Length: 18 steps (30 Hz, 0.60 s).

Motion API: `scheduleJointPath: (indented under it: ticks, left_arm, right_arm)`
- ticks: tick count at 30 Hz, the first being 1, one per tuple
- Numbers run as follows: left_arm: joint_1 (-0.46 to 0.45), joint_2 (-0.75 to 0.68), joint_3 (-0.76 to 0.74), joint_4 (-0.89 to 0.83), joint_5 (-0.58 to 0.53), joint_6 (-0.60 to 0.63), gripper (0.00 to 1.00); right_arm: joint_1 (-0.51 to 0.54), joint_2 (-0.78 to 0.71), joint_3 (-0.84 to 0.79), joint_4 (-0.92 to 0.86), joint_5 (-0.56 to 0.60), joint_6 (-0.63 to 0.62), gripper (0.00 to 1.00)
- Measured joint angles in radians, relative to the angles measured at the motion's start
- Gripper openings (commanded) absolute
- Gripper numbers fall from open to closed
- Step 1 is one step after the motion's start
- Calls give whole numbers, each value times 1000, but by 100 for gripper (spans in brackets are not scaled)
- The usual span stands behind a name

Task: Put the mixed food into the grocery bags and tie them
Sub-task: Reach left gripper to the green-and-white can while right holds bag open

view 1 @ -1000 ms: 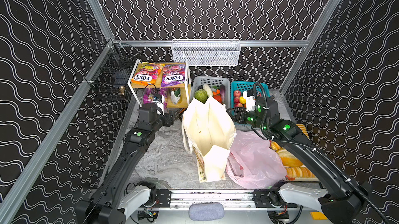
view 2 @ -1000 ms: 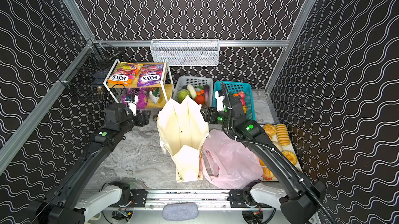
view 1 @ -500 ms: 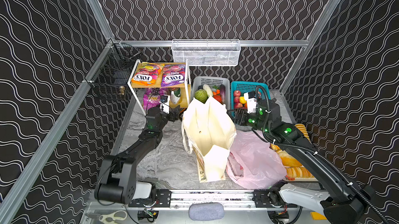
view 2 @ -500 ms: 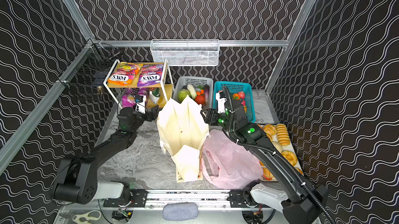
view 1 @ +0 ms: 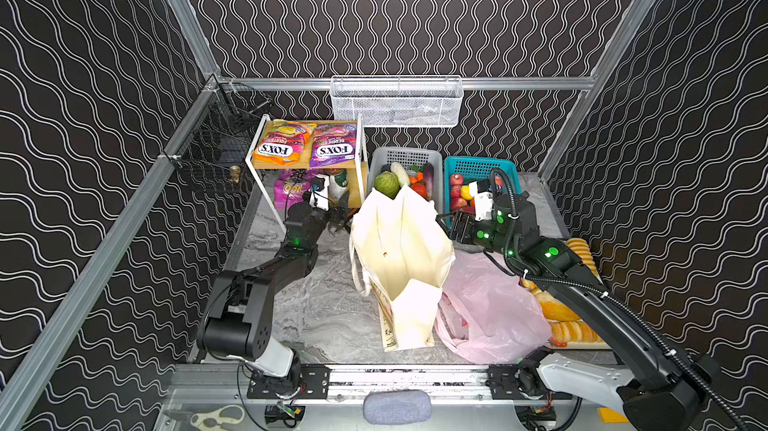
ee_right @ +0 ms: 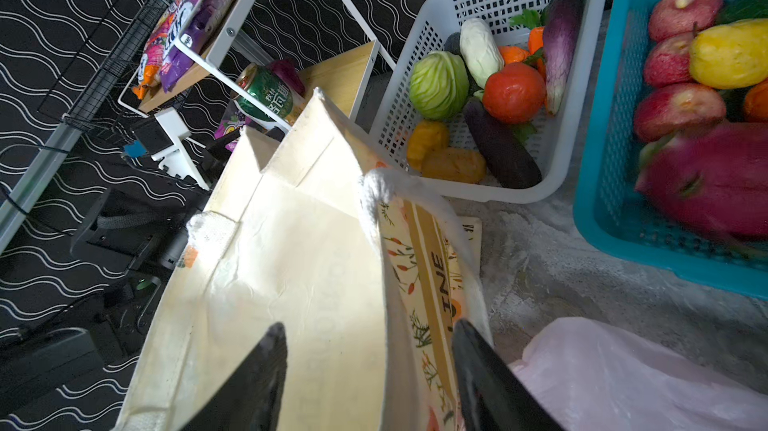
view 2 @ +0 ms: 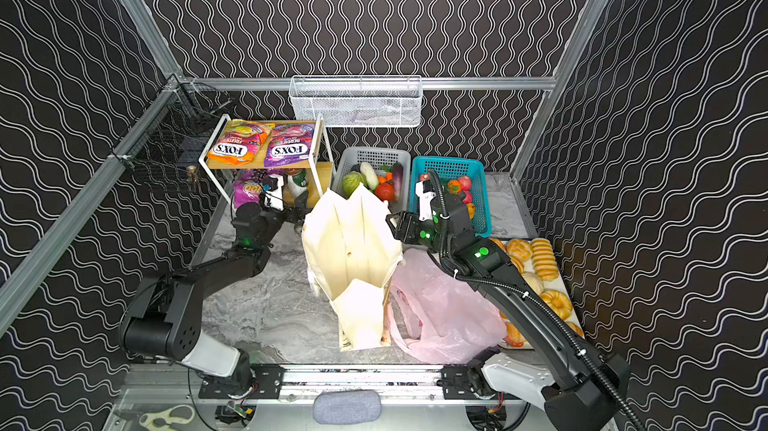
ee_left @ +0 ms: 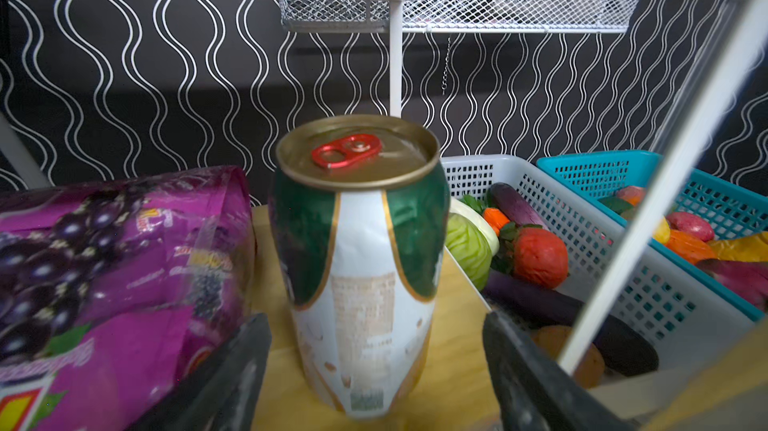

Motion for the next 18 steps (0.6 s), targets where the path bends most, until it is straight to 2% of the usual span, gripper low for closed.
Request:
scheduleJointPath:
  ticks: [18]
  left_arm:
    - [-32,157,35,145,-74,47,83]
  right_arm:
    - [0,-18,-36,18,-3,23,67]
